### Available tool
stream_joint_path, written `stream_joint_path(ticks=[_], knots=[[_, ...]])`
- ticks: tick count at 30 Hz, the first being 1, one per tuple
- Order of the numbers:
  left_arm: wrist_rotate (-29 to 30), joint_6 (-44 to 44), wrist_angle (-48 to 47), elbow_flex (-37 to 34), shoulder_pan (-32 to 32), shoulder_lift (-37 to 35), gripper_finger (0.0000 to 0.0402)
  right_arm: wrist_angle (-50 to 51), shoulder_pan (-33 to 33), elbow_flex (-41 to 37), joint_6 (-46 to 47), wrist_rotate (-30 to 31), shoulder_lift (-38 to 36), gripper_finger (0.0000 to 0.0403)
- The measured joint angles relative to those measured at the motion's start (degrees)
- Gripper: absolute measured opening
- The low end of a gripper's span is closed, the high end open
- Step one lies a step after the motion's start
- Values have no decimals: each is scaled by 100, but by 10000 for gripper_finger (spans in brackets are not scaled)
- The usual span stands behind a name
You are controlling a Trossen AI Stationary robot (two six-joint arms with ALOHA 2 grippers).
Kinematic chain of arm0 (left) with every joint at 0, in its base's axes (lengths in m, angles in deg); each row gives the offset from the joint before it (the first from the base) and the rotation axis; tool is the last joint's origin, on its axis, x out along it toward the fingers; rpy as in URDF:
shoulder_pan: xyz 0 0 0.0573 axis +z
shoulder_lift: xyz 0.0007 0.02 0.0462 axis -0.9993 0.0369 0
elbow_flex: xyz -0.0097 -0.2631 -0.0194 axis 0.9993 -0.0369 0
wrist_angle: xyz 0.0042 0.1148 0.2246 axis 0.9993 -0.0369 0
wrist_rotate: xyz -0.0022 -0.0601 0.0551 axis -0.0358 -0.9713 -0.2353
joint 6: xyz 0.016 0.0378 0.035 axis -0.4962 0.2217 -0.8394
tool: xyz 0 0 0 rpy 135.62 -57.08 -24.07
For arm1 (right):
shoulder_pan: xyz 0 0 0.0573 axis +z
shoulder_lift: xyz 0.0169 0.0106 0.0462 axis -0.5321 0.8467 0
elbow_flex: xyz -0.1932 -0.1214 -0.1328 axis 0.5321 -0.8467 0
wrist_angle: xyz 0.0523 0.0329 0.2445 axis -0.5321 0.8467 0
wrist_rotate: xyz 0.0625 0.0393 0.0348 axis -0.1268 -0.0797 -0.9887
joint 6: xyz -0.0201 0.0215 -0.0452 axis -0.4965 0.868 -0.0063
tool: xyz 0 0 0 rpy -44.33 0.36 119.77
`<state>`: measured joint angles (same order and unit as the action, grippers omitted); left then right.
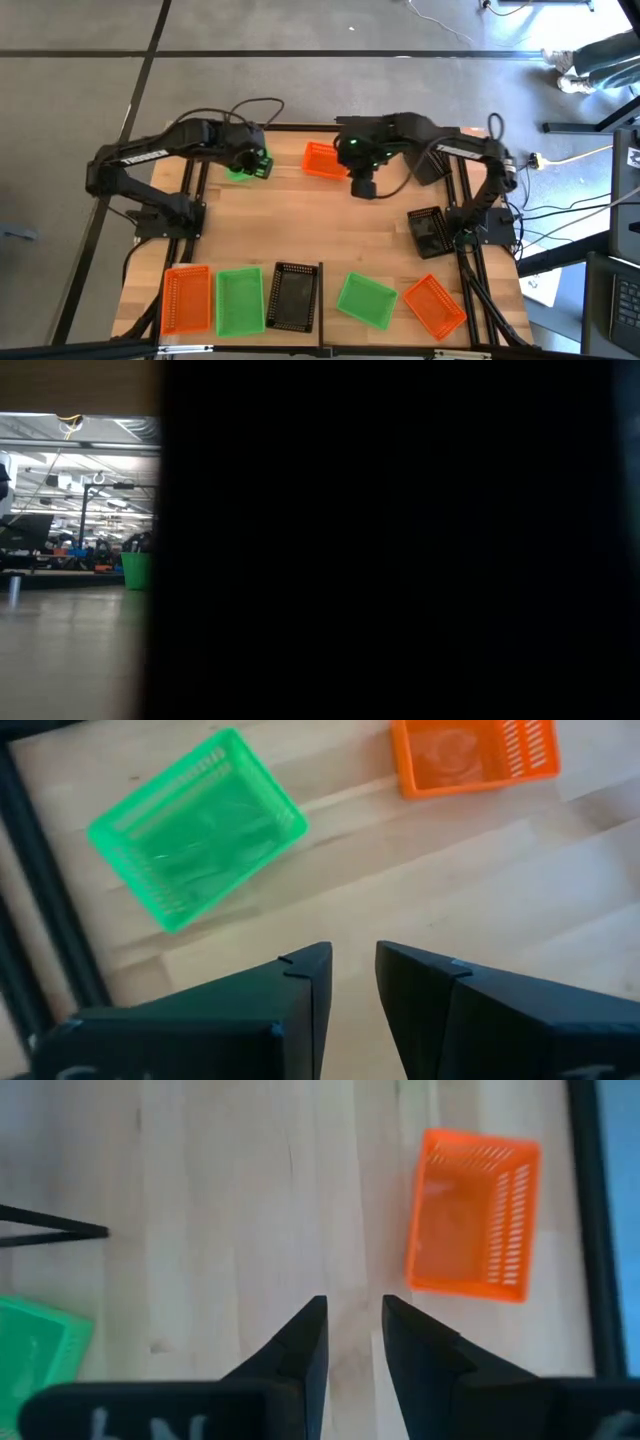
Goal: Stack baskets on shelf by color
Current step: Stack the top green basket on top of the other green basket on the shelf
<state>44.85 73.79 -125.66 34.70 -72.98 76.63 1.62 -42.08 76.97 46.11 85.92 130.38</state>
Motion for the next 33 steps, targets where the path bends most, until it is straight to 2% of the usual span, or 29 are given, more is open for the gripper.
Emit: stream_joint_path(ticks=[7,14,23,33], knots=[[-472,-1699,1164,-1056,545,2,73,-109,-4,0,50,4,-649,94],[-584,-2087,1354,-1817,1032,2,73,-316,-2,0,428,7,-998,94],[-720,-3034,2113,-2802,1225,2,72,-581,-2,0,672,7,-1050,94],[-456,-4177,2744,-3160,1294,44,72,-699,-2,0,1249,7,-1050,94]])
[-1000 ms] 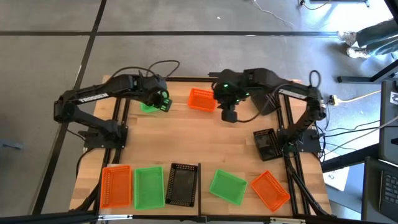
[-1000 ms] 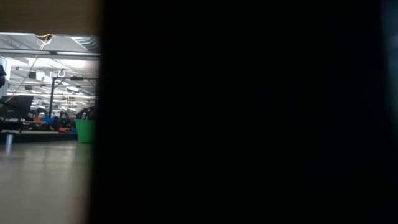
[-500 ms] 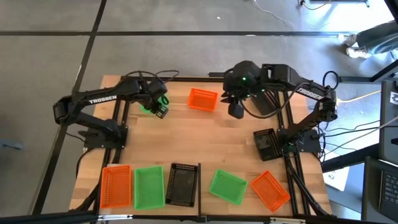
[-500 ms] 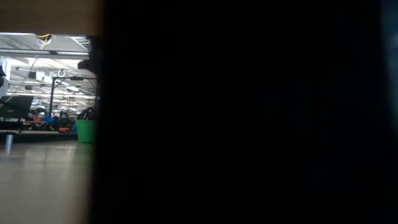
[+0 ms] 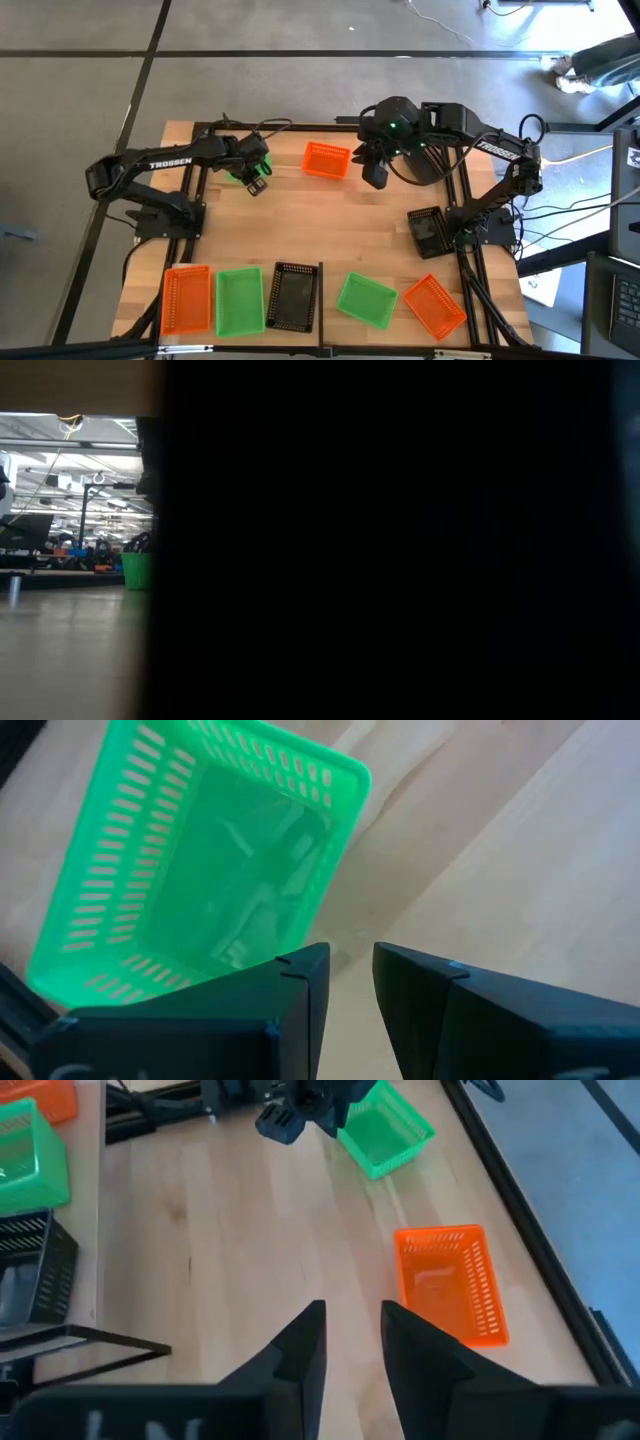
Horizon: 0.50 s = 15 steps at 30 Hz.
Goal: Stack baskets on shelf by color
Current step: Stack the top green basket on top of the other green basket on the shelf
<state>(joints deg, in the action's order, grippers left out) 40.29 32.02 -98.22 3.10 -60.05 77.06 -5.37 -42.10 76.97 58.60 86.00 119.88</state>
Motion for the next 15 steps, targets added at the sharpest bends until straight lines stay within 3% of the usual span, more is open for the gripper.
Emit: stream_joint_path(ticks=[15], knots=[[291,-438,206,-9,153,597,72,-205,0,0,36,4,0,94]])
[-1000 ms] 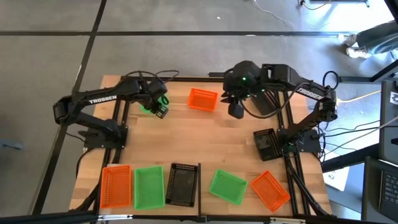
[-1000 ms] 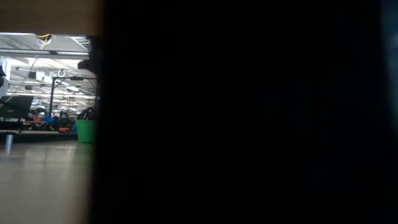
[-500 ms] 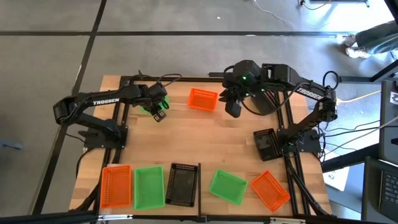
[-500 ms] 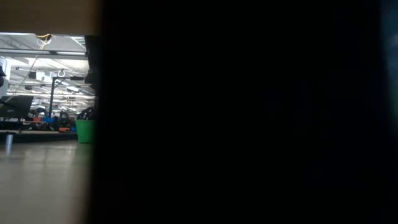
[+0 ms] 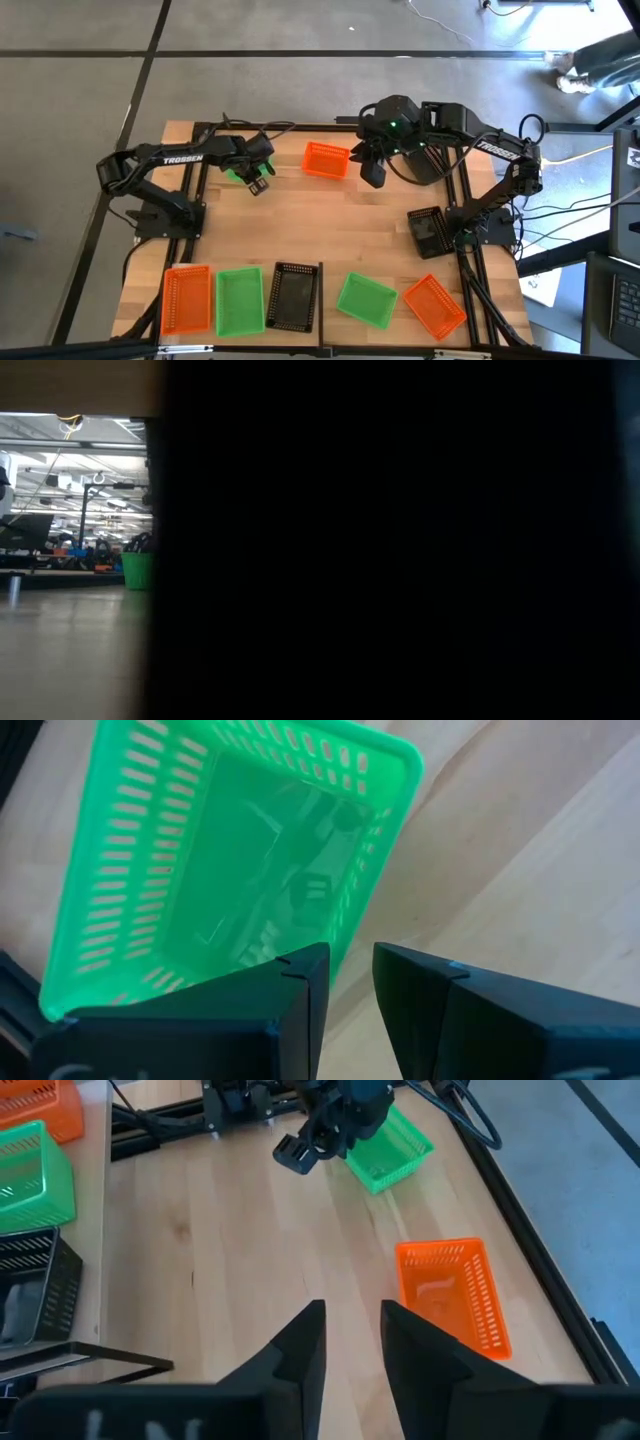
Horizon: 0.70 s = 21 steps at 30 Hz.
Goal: Stack baskets on shelf by color
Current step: Stack the top green basket on top of the other green basket on the shelf
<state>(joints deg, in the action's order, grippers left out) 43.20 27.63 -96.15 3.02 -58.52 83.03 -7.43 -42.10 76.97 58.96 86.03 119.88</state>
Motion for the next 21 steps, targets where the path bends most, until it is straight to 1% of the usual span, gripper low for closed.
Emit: stream_joint_path(ticks=[8,17,21], knots=[[2,-230,70,0,4,49,73,-4,0,0,146,2,0,94],[-46,-204,159,0,-23,682,72,-7,0,0,142,2,2,94],[-58,-230,258,0,-28,832,71,-7,0,0,145,3,2,94]])
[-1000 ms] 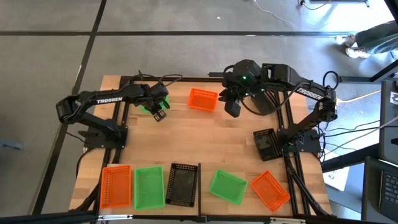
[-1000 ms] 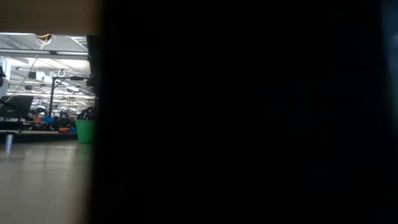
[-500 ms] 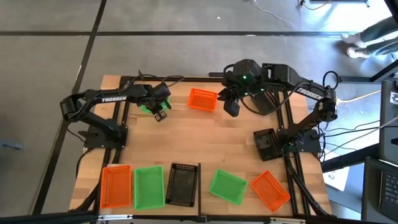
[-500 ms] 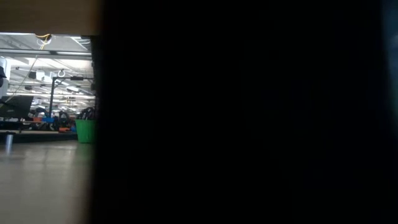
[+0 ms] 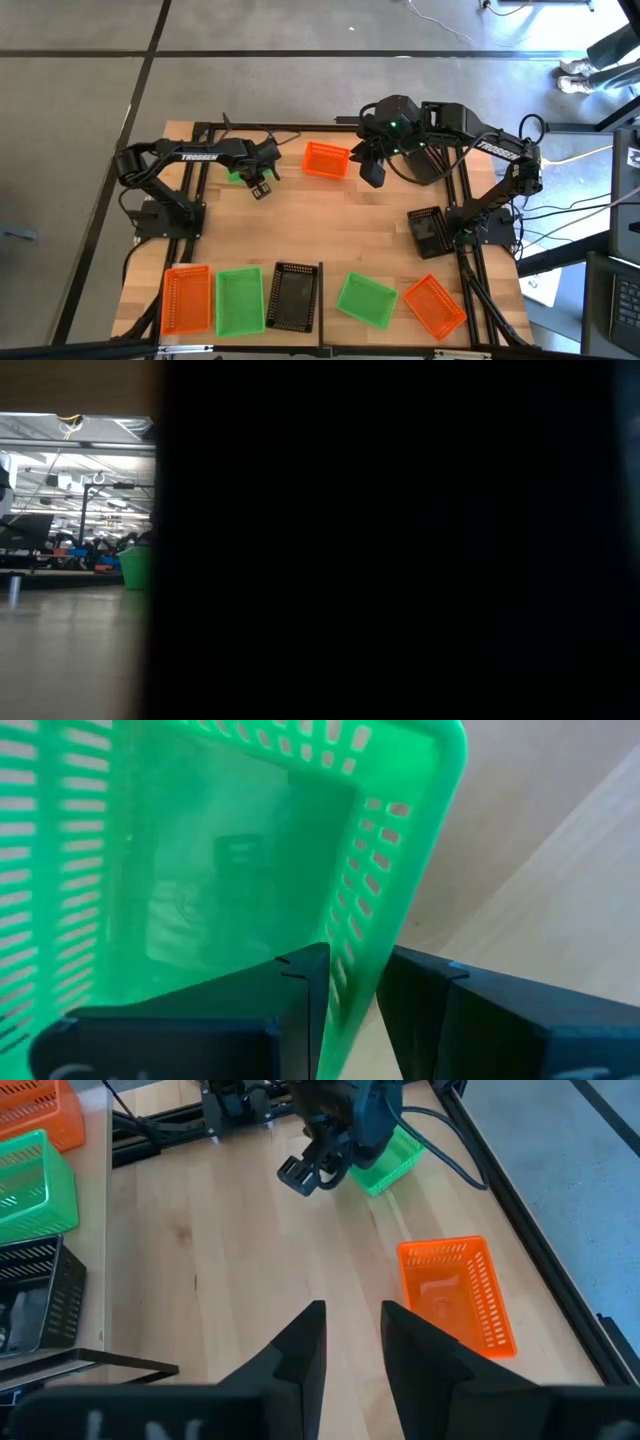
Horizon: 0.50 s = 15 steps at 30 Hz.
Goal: Stack baskets on shelf by color
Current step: Stack the top green basket on top of the other green basket on the shelf
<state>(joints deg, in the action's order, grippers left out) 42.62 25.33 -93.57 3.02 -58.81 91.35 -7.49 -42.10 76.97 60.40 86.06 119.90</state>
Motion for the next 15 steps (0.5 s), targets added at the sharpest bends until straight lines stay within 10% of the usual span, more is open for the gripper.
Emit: stream_joint_path(ticks=[15], knots=[[-219,185,-182,4,0,-89,1,0,0,0,-199,6,0,94]])
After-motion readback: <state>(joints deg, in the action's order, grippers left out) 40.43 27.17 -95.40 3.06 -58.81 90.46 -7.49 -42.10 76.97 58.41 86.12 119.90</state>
